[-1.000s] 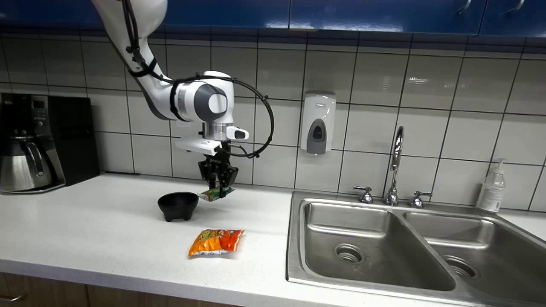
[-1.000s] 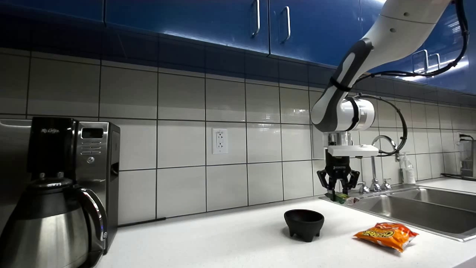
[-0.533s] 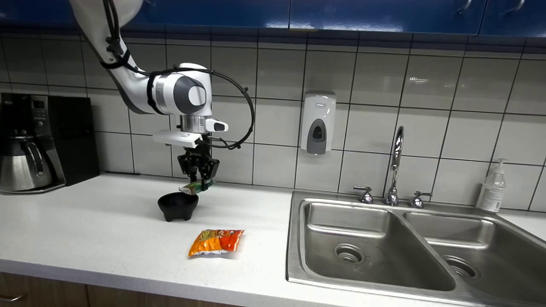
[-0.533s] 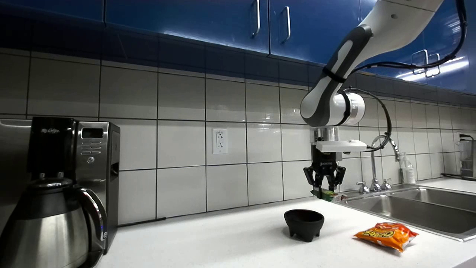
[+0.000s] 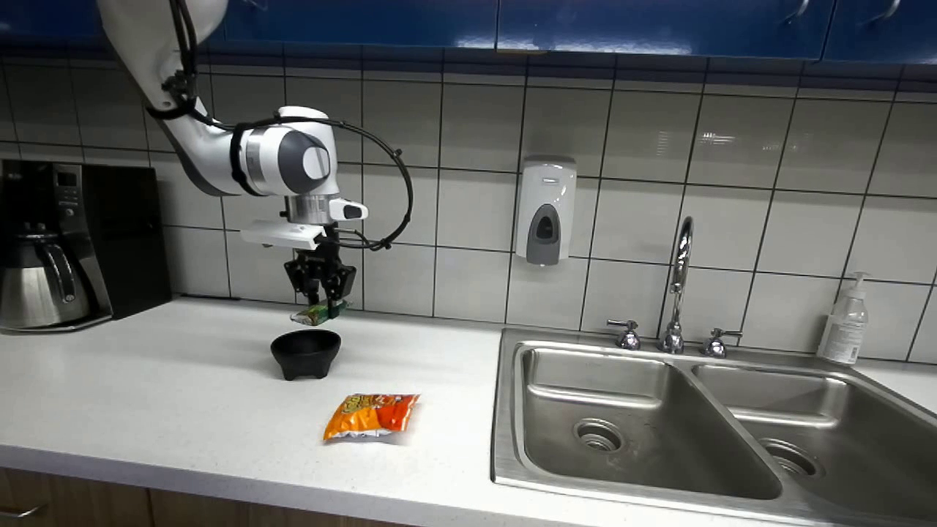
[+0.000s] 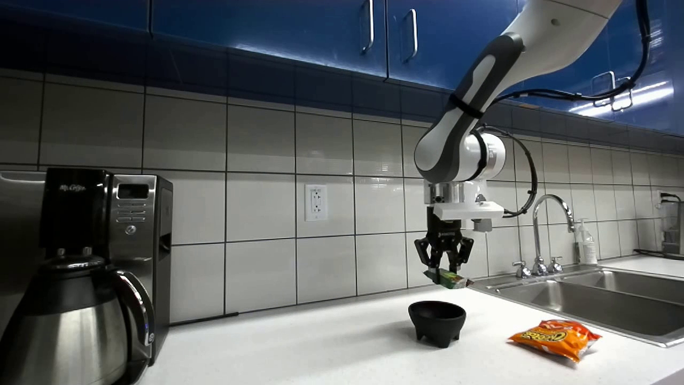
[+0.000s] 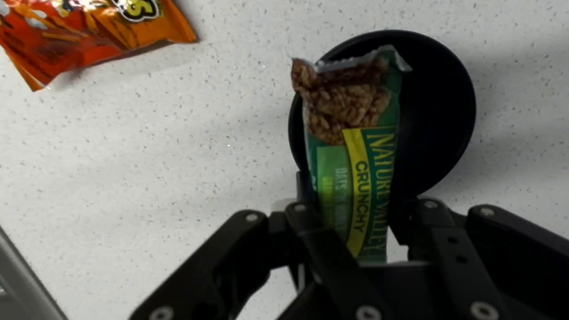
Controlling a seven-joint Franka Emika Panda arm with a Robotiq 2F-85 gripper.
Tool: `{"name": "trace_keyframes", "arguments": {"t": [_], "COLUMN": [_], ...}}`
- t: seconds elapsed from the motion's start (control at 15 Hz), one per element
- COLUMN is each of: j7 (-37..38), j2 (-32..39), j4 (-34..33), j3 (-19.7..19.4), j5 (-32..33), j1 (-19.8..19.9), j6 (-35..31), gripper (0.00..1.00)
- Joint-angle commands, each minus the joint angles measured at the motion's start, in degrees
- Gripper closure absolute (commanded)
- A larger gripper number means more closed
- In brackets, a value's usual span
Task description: Place the object in the bowl
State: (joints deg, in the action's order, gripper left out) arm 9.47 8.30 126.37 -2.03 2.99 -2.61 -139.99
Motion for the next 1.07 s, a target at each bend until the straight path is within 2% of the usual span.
{"name": "trace_keyframes", "arguments": {"t": [0.0, 0.53, 1.0], "j7": [2.8, 2.89, 3.4], "j2": [2.52, 7.47, 8.04], "j4": [-2.35, -3.9, -2.25], "j3": [0.56, -0.09, -0.27], "j5": [1.6, 2.35, 3.67], "j1": [-0.45, -1.6, -2.67], "j6": [-2.87, -7.01, -8.32], "gripper": [0.84, 0.84, 0.84]}}
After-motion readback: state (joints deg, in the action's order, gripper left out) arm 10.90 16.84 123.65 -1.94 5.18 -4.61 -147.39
